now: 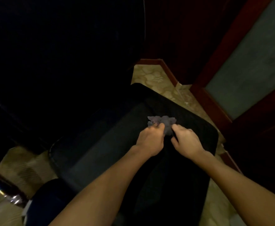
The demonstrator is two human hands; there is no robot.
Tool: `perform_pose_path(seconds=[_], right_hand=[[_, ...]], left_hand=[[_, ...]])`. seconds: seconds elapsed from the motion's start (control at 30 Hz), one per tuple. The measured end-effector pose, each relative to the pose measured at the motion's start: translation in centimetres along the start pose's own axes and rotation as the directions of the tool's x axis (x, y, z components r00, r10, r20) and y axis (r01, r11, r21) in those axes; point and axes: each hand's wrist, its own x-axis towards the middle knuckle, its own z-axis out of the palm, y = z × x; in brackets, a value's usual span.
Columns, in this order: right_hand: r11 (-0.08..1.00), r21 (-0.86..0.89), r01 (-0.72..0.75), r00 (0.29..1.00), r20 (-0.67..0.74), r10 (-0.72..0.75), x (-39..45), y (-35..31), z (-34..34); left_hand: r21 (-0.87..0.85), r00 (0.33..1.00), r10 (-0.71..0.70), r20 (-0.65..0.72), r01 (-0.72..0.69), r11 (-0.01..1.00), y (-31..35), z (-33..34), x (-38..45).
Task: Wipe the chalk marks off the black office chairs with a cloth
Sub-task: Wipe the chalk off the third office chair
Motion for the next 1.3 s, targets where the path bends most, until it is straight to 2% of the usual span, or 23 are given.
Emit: perform_pose_path(seconds=[0.1,0.2,0.33,0.37,0.43,0.53,0.6,0.63,0.7,0.73,0.83,0.9,0.93,1.0,1.07,1.13,1.2,1.23,1.3], right_hand=[[0.995,0.039,-0.097,0.992,0.082,0.093,-2.9,-1.5,-1.4],[0.991,0.029,-0.129,0.976,0.183,0.121,-5.4,-3.1,-1.7],[0.968,0.063,-0.244,0.871,0.453,0.19,-9.2,-5.3,-4.7],[0.954,0.092,-0.285,0.839,0.505,0.202,-9.7,-5.9,-6.0],[0.919,0.149,-0.365,0.82,0.518,0.242,-10.7,-6.8,-8.2],[0.794,0.271,-0.544,0.8,0.452,0.394,-12.1,-8.3,-10.7],[0.59,0.475,-0.653,0.757,0.435,0.488,-12.6,-9.6,-13.6],[0.43,0.593,-0.681,0.719,0.431,0.545,-12.9,-10.5,-15.3],[0.095,0.785,-0.612,0.629,0.411,0.66,-13.4,-12.2,-19.7],[-0.027,0.835,-0.549,0.587,0.408,0.699,-13.8,-13.0,-21.8],[-0.209,0.889,-0.407,0.511,0.411,0.755,-15.1,-15.1,-26.3],[-0.336,0.883,-0.327,0.465,0.461,0.756,-15.8,-16.1,-28.4],[-0.37,0.88,-0.298,0.435,0.47,0.768,-16.2,-16.3,-29.0],[-0.396,0.886,-0.242,0.378,0.462,0.802,-17.2,-16.2,-30.1],[-0.412,0.895,-0.173,0.355,0.447,0.821,-18.2,-15.5,-31.1],[-0.486,0.866,-0.116,0.366,0.492,0.79,-19.8,-14.6,-32.6],[-0.596,0.8,-0.064,0.426,0.562,0.709,-22.0,-13.8,-34.5],[-0.638,0.767,-0.064,0.461,0.59,0.663,-23.2,-13.5,-35.4],[-0.64,0.757,-0.133,0.47,0.617,0.632,-25.8,-13.3,-36.7]], left_hand=[[-0.035,0.986,0.007,0.166,-0.001,0.999,1.4,-1.4,-2.6],[-0.032,0.964,0.007,0.265,0.001,0.999,1.3,-1.5,-5.3],[-0.099,0.886,-0.014,0.464,0.067,0.993,2.2,-4.1,-8.8],[-0.123,0.875,-0.024,0.484,0.096,0.988,2.5,-5.2,-9.3],[-0.15,0.888,-0.06,0.455,0.143,0.978,2.7,-7.4,-9.9],[-0.256,0.919,-0.141,0.368,0.246,0.935,3.2,-10.8,-10.8],[-0.413,0.899,-0.208,0.385,0.369,0.833,4.0,-13.4,-10.8],[-0.486,0.883,-0.237,0.405,0.428,0.762,4.9,-15.0,-10.9],[-0.633,0.851,-0.27,0.451,0.518,0.575,6.9,-18.0,-10.7],[-0.686,0.828,-0.28,0.485,0.559,0.466,8.2,-19.4,-10.7],[-0.757,0.763,-0.229,0.605,0.64,0.134,12.1,-23.5,-10.8],[-0.727,0.722,-0.134,0.679,0.686,0.014,14.1,-25.4,-11.0],[-0.699,0.697,-0.077,0.713,0.715,0.007,14.9,-25.9,-11.1],[-0.656,0.659,-0.009,0.752,0.749,0.088,16.3,-26.5,-11.1],[-0.677,0.693,-0.016,0.721,0.709,0.199,17.8,-26.7,-10.7],[-0.727,0.748,0.016,0.664,0.639,0.251,20.1,-27.3,-10.5],[-0.75,0.766,0.078,0.638,0.596,0.286,23.0,-28.0,-10.7],[-0.753,0.771,0.099,0.629,0.572,0.325,24.5,-28.2,-10.9],[-0.75,0.777,0.144,0.613,0.516,0.413,27.1,-28.4,-11.2]])
